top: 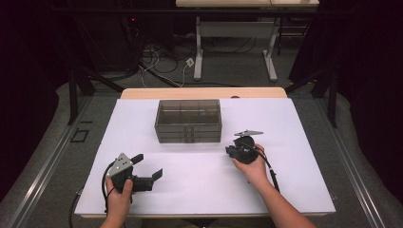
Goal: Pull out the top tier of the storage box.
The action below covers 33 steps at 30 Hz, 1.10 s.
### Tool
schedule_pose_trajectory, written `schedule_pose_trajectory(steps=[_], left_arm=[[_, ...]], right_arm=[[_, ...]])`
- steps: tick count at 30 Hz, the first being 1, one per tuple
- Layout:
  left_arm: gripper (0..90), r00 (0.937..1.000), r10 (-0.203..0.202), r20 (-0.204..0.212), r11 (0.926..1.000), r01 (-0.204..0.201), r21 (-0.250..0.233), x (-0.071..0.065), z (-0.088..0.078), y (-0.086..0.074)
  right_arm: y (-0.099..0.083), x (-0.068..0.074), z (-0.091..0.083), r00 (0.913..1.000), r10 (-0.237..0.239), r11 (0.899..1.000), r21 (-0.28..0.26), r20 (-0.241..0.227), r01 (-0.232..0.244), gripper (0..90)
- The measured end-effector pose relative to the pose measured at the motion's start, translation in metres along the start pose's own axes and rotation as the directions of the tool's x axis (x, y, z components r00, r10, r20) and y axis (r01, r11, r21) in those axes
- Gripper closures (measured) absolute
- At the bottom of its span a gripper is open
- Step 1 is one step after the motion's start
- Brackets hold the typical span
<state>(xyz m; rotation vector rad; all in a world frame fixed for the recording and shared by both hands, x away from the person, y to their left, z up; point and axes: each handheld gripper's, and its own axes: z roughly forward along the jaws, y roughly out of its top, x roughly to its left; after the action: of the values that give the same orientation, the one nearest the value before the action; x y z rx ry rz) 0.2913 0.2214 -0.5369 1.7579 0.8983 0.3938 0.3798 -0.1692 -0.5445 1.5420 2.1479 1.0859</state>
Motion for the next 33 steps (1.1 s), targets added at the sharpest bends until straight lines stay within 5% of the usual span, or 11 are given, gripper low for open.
schedule_pose_trajectory(steps=[10, 18, 33], left_arm=[[0.3, 1.0000, 0.000, -0.001, 1.0000, 0.000, 0.000, 0.000, 0.000, 0.000], [0.3, 0.9999, -0.012, -0.002, 0.9999, 0.012, -0.006, 0.000, -0.001, 0.000], [0.3, 1.0000, -0.002, 0.002, 1.0000, 0.002, 0.000, 0.001, 0.001, 0.000]], right_arm=[[-0.009, -0.017, -0.009, 0.9996, 0.011, 1.000, -0.001, 0.027, -0.011, 79.0], [-0.013, -0.021, -0.015, 0.9980, -0.023, 1.000, -0.016, 0.059, 0.024, 79.0], [-0.015, -0.030, -0.013, 0.9974, 0.014, 1.000, -0.004, 0.071, -0.014, 78.8]])
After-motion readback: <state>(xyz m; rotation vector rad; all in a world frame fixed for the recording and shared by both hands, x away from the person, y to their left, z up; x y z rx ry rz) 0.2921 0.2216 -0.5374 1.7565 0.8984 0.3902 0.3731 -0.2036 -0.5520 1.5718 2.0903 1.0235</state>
